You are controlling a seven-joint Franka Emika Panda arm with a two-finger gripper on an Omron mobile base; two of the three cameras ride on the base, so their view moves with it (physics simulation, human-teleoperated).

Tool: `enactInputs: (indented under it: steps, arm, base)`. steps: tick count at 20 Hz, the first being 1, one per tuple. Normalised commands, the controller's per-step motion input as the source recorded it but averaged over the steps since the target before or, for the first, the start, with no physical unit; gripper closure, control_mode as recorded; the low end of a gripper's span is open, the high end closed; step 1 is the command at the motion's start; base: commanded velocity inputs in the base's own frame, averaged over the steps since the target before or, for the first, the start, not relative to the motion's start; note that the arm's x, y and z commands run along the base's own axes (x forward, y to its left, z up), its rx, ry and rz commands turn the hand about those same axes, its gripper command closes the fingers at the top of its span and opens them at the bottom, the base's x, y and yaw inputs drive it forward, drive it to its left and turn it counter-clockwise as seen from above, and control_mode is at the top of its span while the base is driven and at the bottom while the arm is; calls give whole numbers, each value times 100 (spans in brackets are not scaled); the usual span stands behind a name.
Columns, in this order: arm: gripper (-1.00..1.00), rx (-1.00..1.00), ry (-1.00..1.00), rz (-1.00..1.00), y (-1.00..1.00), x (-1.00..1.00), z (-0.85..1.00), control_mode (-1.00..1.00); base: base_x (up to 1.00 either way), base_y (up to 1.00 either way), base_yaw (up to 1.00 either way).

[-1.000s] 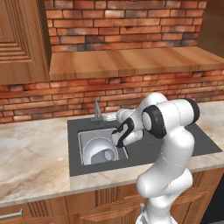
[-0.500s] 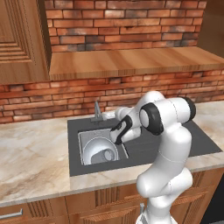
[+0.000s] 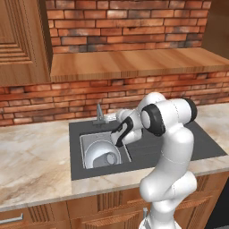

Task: Pick the jar and bowl and place them in the sink. Then turn on the water.

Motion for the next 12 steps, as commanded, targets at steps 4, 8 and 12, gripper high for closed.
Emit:
enactInputs:
  steps: [4, 8, 12]
  arm:
    - [-100, 0, -1, 0, 1, 4, -10, -100]
    - [-100, 0, -2, 0, 4, 6, -14, -100]
    - [-100, 0, -3, 0, 4, 7, -14, -100]
  base:
    - [0, 0, 0]
    - [0, 0, 0]
    - [0, 0, 0]
